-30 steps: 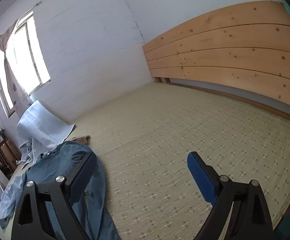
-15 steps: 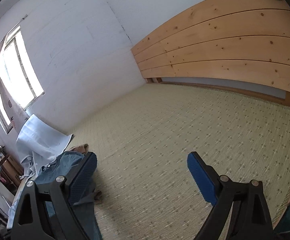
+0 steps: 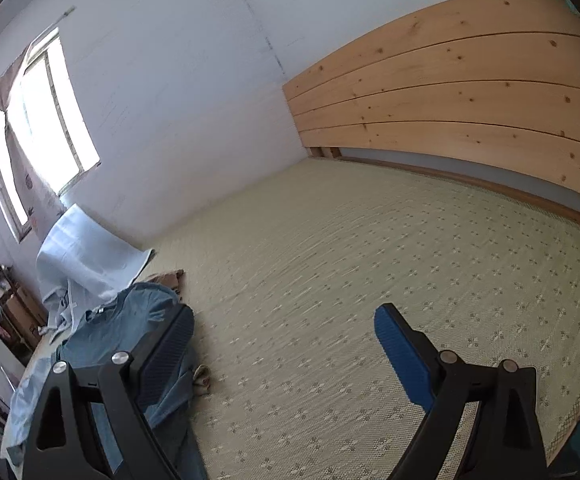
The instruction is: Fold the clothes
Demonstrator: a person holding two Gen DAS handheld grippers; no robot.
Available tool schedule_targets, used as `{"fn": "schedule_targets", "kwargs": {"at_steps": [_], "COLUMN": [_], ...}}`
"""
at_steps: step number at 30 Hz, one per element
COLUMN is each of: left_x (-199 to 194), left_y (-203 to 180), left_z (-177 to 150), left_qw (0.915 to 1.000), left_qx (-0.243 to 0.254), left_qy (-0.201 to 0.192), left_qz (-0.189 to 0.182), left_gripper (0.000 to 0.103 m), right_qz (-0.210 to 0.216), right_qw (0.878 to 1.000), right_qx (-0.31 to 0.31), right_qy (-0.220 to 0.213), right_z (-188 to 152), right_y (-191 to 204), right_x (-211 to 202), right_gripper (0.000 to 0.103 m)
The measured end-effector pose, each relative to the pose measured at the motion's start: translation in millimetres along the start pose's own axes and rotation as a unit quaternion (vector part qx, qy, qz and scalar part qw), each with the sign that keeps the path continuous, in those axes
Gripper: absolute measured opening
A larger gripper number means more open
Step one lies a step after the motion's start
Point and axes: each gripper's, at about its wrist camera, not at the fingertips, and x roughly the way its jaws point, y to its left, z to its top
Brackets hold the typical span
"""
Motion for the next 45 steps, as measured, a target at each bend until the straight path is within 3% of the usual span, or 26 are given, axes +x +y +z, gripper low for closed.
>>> {"fn": "schedule_targets", "kwargs": {"at_steps": [3, 8, 12, 14, 17, 19, 21, 23, 26, 28, 30, 38, 41, 45], "left_x": [5.9, 27.2, 44.9, 46.4, 40.3, 28.4, 20.4, 20.4, 34.5, 44.4, 50.1, 60.0, 65.9, 75.3], "left_y": [-38.7, -96.1, -112.8, -109.5, -87.0, -59.3, -24.9, 2.5, 33.9, 40.0, 41.1, 49.5, 51.7, 44.7], "left_z": [10.0, 11.8, 5.0, 2.2, -1.1, -3.6, -10.2, -19.6, -37.6, -41.3, -44.1, -52.7, -59.1, -52.8], "left_qw": [0.9977, 0.9878, 0.9826, 0.9822, 0.9877, 0.992, 0.9897, 0.9787, 0.9441, 0.9263, 0.9113, 0.8704, 0.8391, 0.8301], "left_qx": [0.063, 0.132, 0.138, 0.126, 0.069, 0.004, -0.085, -0.166, -0.285, -0.322, -0.347, -0.423, -0.471, -0.483], "left_qy": [-0.01, 0.013, 0.05, 0.063, 0.068, 0.046, 0.032, 0.036, 0.066, 0.079, 0.083, 0.087, 0.09, 0.088], "left_qz": [-0.024, -0.081, -0.114, -0.124, -0.123, -0.118, -0.111, -0.115, -0.152, -0.18, -0.206, -0.237, -0.256, -0.265], "left_gripper": [0.0, 0.0, 0.003, 0.008, 0.033, 0.046, 0.067, 0.071, 0.074, 0.075, 0.075, 0.076, 0.076, 0.077], "right_qz": [0.001, 0.006, 0.006, 0.009, 0.01, 0.011, 0.012, 0.012, 0.013, 0.013, 0.013, 0.013, 0.014, 0.015], "right_qw": [1.0, 1.0, 1.0, 1.0, 1.0, 1.0, 1.0, 1.0, 0.999, 0.999, 0.999, 0.999, 0.999, 0.999], "right_qx": [-0.006, -0.001, -0.007, -0.009, -0.013, -0.013, -0.014, -0.015, -0.017, -0.02, -0.025, -0.029, -0.03, -0.034], "right_qy": [0.004, 0.01, 0.018, 0.021, 0.024, 0.025, 0.025, 0.025, 0.026, 0.026, 0.026, 0.027, 0.027, 0.027], "right_z": [-1.5, -1.4, -2.3, -2.7, -3.7, -4.4, -4.6, -5.0, -5.4, -6.1, -6.8, -7.0, -6.7, -7.7], "right_y": [3.7, 2.2, 4.0, 4.7, 5.6, 6.2, 6.3, 6.8, 8.3, 10.2, 12.5, 15.4, 15.9, 17.6], "right_x": [2.0, 5.6, 8.2, 9.1, 10.1, 10.4, 10.1, 10.0, 10.5, 10.2, 9.9, 11.9, 12.6, 12.2], "right_gripper": [0.094, 0.094, 0.094, 0.094, 0.094, 0.094, 0.094, 0.094, 0.094, 0.094, 0.094, 0.094, 0.094, 0.094]}}
